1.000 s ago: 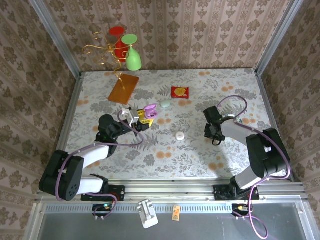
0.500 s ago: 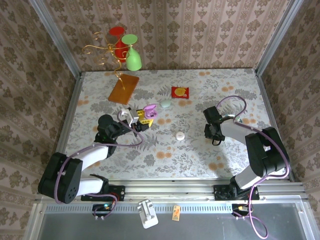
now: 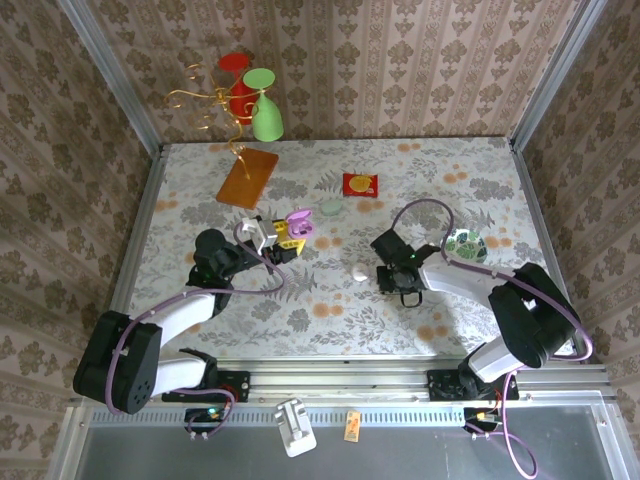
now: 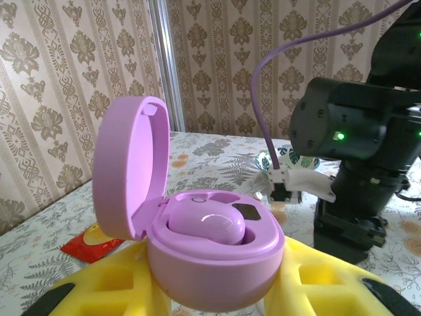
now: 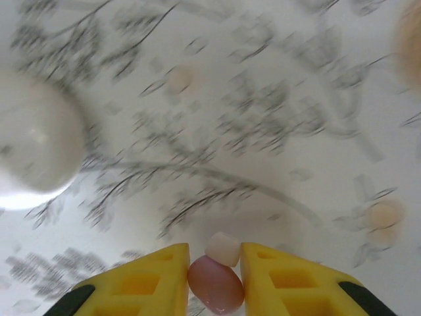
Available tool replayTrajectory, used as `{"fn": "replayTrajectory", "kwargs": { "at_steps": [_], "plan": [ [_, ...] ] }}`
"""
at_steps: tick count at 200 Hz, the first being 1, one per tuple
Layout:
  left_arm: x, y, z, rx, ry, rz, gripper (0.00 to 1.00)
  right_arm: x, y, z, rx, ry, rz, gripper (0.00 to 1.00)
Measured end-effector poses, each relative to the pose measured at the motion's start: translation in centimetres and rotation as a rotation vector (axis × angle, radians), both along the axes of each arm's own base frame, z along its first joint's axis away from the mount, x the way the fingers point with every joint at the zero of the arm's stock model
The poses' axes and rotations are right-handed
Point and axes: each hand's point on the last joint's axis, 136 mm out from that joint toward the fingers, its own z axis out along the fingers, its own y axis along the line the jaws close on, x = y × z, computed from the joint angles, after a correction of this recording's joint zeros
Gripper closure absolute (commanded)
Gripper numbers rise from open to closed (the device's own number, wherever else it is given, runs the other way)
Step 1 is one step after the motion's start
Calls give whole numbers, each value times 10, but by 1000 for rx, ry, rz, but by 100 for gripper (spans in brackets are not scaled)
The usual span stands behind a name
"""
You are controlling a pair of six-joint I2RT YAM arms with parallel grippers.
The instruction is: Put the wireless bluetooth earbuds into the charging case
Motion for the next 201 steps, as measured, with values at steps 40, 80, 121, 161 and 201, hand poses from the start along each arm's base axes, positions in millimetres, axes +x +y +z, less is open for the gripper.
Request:
{"fn": "replayTrajectory", "kwargs": {
  "at_steps": [40, 80, 121, 161, 201],
  "plan": [
    [0, 0, 0, 0, -1, 0, 74, -14, 18, -1, 28, 26, 44, 69],
    [0, 0, 0, 0, -1, 0, 74, -17, 18, -8, 18, 52, 48, 61],
    [1, 0, -1, 5, 0, 4, 74, -15, 21, -5, 29, 50, 51, 55],
    [1, 0, -1, 6, -2, 4, 74, -13, 28, -7, 52, 57, 57, 55],
    [-2, 2, 0, 5, -7, 7, 74, -10, 40, -5, 88, 63, 81, 55]
  ]
}}
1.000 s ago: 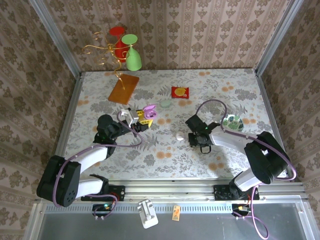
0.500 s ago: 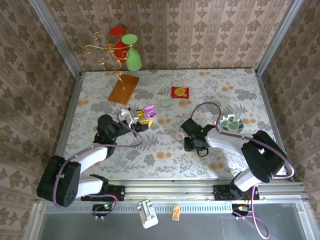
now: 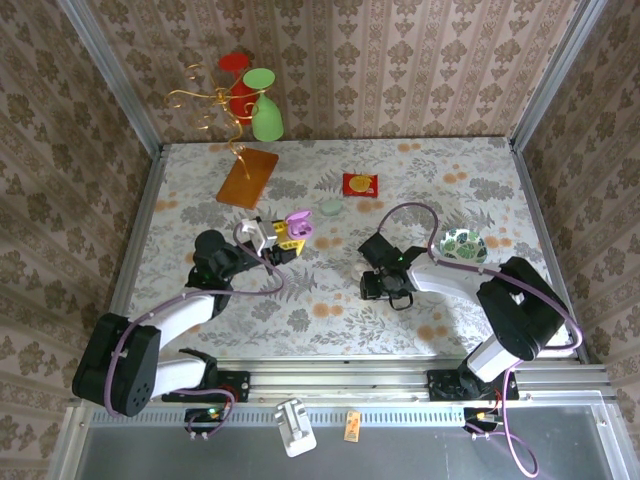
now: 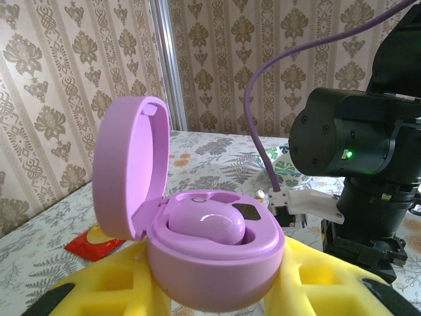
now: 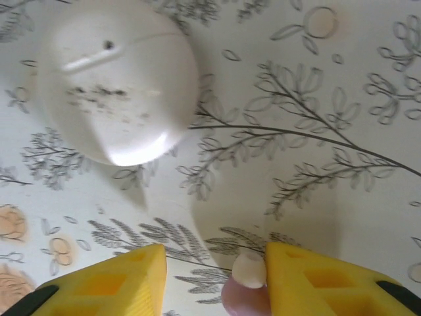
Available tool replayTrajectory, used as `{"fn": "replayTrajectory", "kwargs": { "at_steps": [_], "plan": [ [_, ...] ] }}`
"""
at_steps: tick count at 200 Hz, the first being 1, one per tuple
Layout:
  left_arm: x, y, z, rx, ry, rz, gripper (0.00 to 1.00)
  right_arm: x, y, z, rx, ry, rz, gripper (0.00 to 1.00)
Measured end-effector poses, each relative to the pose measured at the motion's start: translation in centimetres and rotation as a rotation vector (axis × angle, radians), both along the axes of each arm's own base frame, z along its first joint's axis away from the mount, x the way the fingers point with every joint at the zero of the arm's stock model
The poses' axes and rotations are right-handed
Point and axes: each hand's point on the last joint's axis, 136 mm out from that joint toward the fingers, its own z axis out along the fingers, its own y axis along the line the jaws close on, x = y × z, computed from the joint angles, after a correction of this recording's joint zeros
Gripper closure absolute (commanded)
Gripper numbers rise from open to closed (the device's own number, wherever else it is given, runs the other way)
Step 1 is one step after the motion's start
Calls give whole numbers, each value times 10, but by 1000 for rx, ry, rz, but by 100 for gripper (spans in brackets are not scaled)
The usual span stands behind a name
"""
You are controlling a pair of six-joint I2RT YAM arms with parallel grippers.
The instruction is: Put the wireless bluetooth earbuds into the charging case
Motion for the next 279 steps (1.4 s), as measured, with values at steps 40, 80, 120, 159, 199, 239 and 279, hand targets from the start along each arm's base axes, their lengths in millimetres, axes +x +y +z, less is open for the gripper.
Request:
{"fn": "replayTrajectory", "kwargs": {
  "at_steps": [40, 80, 120, 159, 199, 239, 279],
  "plan": [
    [-1, 0, -2, 5, 5, 1, 74, 1, 18, 3, 17, -6, 85, 54],
    [-1, 0, -5, 13, 18, 1, 74, -4, 34, 5, 28, 2, 153, 55],
    [-1, 0, -6, 15, 23, 1, 74, -3, 35, 26, 77, -58, 122, 55],
    [-1, 0, -6, 15, 23, 1, 74, -6, 12, 51, 175, -148, -50, 56],
    [-1, 0, -7, 18, 23, 1, 74, -11, -21, 33, 253, -122, -279, 59],
    [-1, 0, -7, 18, 23, 1, 74, -10, -21, 23, 340, -67, -371, 60],
    [-1, 0, -7, 20, 27, 1, 74, -11, -13, 16, 370, -20, -384, 59]
  ]
}}
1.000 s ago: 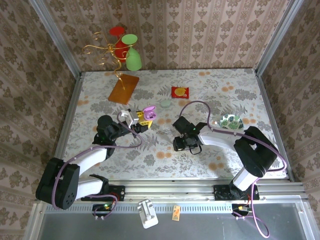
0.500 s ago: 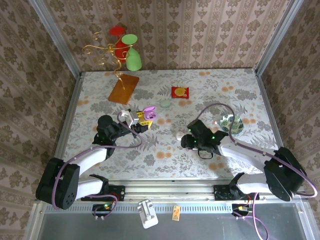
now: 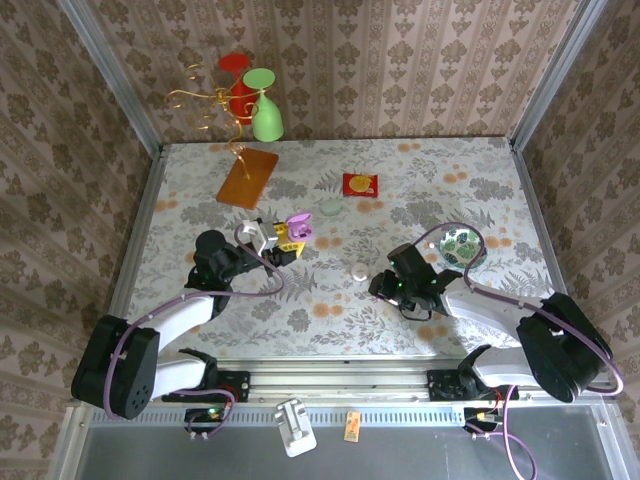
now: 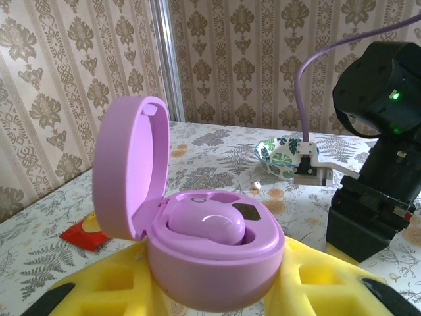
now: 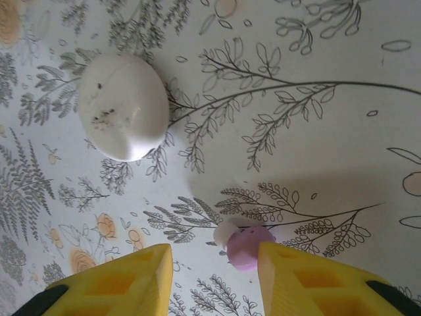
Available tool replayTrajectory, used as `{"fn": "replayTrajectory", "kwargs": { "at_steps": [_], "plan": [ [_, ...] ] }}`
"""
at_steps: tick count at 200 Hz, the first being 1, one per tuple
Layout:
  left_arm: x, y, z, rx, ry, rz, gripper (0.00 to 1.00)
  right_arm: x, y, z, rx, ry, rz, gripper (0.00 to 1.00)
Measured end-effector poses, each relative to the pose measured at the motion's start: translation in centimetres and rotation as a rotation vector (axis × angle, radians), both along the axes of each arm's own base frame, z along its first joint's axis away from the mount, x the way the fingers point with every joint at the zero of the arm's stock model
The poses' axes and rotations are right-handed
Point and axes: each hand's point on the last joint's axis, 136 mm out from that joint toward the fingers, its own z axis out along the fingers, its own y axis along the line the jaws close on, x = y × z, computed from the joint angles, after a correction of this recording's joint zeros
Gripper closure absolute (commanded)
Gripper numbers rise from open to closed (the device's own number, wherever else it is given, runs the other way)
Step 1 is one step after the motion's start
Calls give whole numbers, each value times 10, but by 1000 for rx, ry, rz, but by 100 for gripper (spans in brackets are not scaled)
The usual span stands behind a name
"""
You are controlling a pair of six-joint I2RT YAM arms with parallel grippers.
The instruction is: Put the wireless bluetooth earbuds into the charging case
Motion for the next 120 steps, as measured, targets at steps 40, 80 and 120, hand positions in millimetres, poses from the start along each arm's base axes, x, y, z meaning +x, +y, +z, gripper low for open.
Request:
{"fn": "replayTrajectory", "kwargs": {
  "at_steps": [40, 80, 120],
  "plan": [
    [0, 0, -1, 1, 3, 0, 74, 0, 3, -1, 14, 9, 2, 58],
    [0, 0, -1, 1, 2, 0, 74, 1, 4, -5, 16, 18, 7, 57],
    [0, 0, -1, 2, 0, 0, 74, 3, 10, -12, 23, 34, 31, 60]
  ]
}}
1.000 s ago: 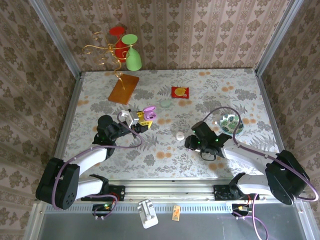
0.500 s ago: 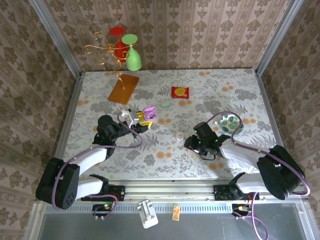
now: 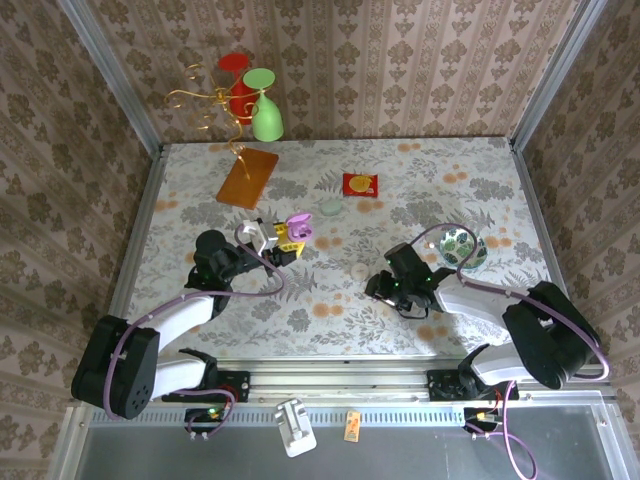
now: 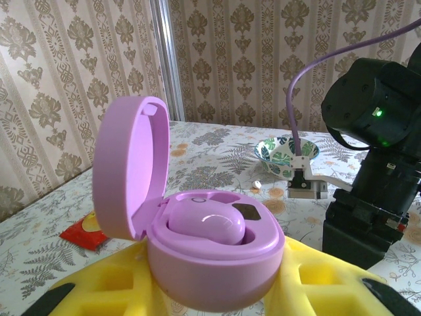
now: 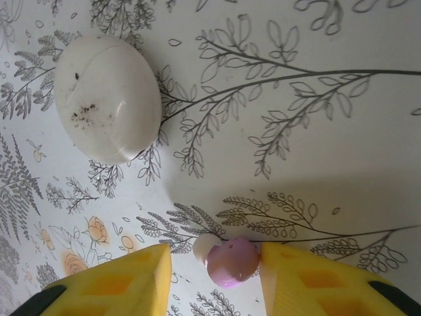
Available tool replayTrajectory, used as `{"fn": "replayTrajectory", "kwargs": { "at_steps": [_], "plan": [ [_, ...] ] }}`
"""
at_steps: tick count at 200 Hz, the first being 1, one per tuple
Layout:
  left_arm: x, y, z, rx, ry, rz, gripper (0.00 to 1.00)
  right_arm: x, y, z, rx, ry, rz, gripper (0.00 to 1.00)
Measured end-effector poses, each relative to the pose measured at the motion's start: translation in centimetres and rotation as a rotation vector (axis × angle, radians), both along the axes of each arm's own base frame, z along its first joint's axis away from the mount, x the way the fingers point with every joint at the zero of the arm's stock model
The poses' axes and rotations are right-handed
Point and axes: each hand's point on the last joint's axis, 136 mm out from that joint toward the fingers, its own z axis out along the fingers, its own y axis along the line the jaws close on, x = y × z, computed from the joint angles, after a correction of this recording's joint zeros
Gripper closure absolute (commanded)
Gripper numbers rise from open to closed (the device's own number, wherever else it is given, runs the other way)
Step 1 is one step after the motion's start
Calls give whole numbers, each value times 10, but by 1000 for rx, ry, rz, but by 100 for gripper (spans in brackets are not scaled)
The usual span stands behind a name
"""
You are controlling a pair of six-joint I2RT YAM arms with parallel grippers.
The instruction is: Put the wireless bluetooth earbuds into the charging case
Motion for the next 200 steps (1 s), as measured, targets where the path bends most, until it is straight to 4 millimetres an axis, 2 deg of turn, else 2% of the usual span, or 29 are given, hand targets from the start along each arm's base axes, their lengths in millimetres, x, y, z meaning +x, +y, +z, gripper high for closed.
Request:
{"fn": "replayTrajectory", "kwargs": {
  "at_steps": [67, 126, 200],
  "plan": [
    [0, 0, 0, 2, -2, 0, 74, 19, 20, 5, 37, -30, 46, 61],
    [0, 0, 0, 2, -2, 0, 74, 19, 20, 4, 29, -43, 68, 62],
    [-2, 1, 3, 1, -12, 3, 74, 16, 18, -6, 14, -21, 92, 75]
  ]
}}
